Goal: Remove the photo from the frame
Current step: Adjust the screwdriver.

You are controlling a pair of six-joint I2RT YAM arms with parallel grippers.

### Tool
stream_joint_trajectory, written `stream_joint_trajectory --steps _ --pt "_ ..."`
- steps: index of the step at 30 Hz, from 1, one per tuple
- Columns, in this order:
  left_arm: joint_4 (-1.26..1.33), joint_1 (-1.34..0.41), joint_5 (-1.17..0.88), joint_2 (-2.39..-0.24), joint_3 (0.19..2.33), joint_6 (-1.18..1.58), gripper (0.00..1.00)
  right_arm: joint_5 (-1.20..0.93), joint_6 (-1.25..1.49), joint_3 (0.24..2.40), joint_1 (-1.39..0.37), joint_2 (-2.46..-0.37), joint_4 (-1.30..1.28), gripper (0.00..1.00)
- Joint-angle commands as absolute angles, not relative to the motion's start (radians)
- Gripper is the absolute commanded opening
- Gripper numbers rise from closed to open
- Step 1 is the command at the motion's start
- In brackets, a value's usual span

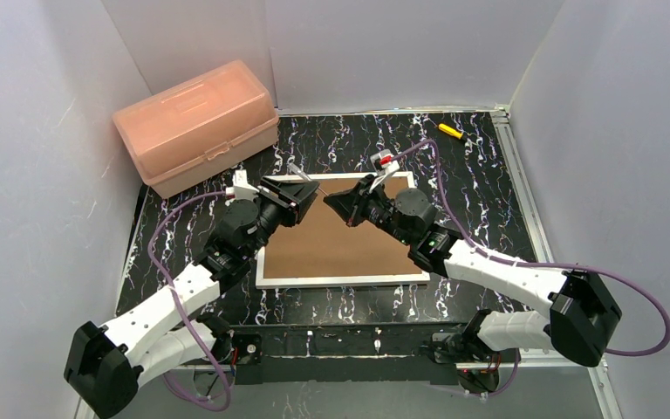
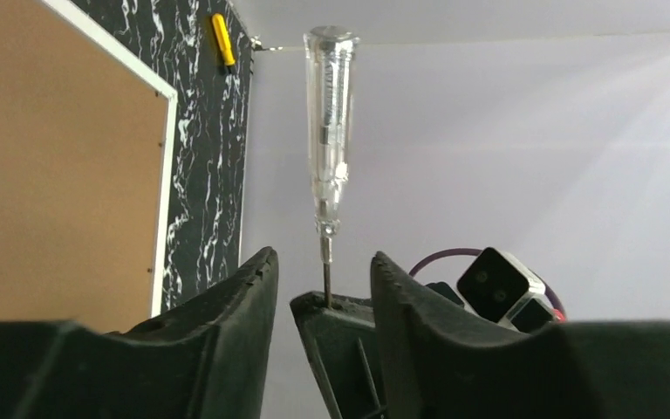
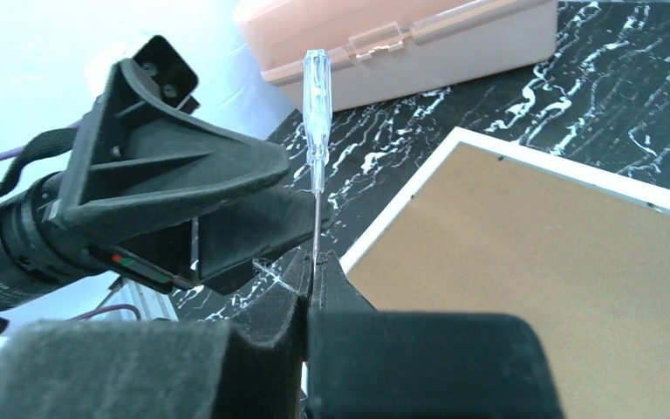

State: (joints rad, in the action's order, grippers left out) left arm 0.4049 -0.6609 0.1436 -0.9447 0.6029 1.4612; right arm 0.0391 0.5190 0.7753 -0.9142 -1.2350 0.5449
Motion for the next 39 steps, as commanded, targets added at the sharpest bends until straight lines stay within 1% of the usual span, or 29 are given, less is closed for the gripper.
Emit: stream_joint_trajectory --steps 1,3,6,8,10,12,14,18,21,24,27,32,36,39 --pt "0.222 -0.590 0.030 -0.927 0.684 1.377 0.48 0.119 0.504 0.851 -0.914 -1.188 0.413 0.01" --pt "0.126 -0.525 -0.132 -0.962 0.746 1.334 0.51 0.137 0.484 0.879 -0.909 -1.179 0.315 0.01" --pt "0.103 -0.419 -0.342 -0.992 0.738 1.315 0.54 0.131 0.454 0.901 -0.883 -1.154 0.207 0.01" --pt "0.103 -0.353 -0.466 -1.006 0.735 1.284 0.68 0.079 0.446 0.906 -0.847 -1.137 0.154 0.01" --pt "0.089 -0.292 -0.631 -1.053 0.767 1.213 0.73 -0.025 0.442 0.907 -0.792 -1.136 0.119 0.01" --pt "0.042 -0.247 -0.793 -1.121 0.823 1.117 0.74 -0.159 0.443 0.906 -0.717 -1.152 0.093 0.01" --pt "-0.038 -0.225 -0.885 -1.167 0.861 1.021 0.74 -0.315 0.480 0.889 -0.632 -1.161 0.118 0.01" --pt "-0.080 -0.194 -0.942 -1.167 0.865 0.867 0.74 -0.567 0.566 0.862 -0.495 -1.187 0.224 0.01" --pt "-0.115 -0.181 -0.963 -1.170 0.877 0.803 0.76 -0.712 0.609 0.877 -0.474 -1.228 0.274 0.01" --pt "-0.040 -0.179 -1.010 -1.168 0.850 0.818 0.79 -0.836 0.655 0.894 -0.473 -1.279 0.323 0.01" --pt "0.055 -0.179 -1.044 -1.162 0.823 0.855 0.81 -0.899 0.687 0.888 -0.474 -1.303 0.367 0.01" --pt "0.061 -0.179 -1.068 -1.150 0.831 0.834 0.83 -0.983 0.740 0.873 -0.475 -1.329 0.432 0.01" --pt "0.060 -0.179 -1.089 -1.151 0.844 0.823 0.82 -1.044 0.827 0.849 -0.485 -1.351 0.561 0.01" --pt "0.060 -0.179 -1.094 -1.151 0.848 0.822 0.79 -1.057 0.835 0.852 -0.507 -1.367 0.572 0.01"
